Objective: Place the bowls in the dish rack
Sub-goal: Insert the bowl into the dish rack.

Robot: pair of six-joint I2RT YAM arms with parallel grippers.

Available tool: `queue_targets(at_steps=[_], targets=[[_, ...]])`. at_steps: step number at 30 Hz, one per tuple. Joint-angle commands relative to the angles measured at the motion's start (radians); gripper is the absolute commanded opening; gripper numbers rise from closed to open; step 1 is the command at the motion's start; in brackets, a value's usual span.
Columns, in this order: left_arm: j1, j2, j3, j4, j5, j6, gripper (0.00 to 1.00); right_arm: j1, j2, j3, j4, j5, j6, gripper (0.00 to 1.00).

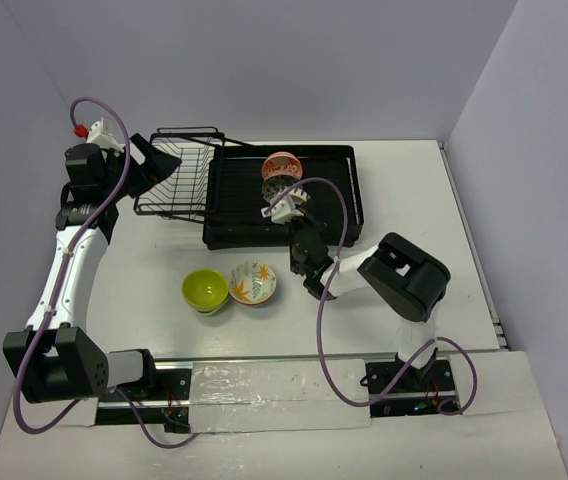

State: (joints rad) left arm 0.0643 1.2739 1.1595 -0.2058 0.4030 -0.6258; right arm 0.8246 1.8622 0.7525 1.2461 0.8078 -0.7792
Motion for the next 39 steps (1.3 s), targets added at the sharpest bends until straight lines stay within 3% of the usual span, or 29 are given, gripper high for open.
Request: queue_targets(at_steps=[1, 12, 24, 39], targets=[[0.005, -0.022, 0.002, 0.04, 0.017, -0.006, 0.95, 0.007, 0.025, 0.064, 0.483, -0.009, 0.008, 0.0], [0.005, -0.022, 0.002, 0.043, 0.025, -0.011, 0.95, 0.005, 0.069, 0.102, 0.472, -0.019, 0.018, 0.0], [0.005, -0.027, 0.003, 0.04, 0.019, -0.008, 0.95, 0.01, -0.027, 0.002, 0.357, -0.065, 0.139, 0.0], [0.008, -0.038, 0.0, 0.043, 0.023, -0.011, 0.95, 0.039, 0.0, 0.016, 0.344, -0.048, 0.133, 0.0]])
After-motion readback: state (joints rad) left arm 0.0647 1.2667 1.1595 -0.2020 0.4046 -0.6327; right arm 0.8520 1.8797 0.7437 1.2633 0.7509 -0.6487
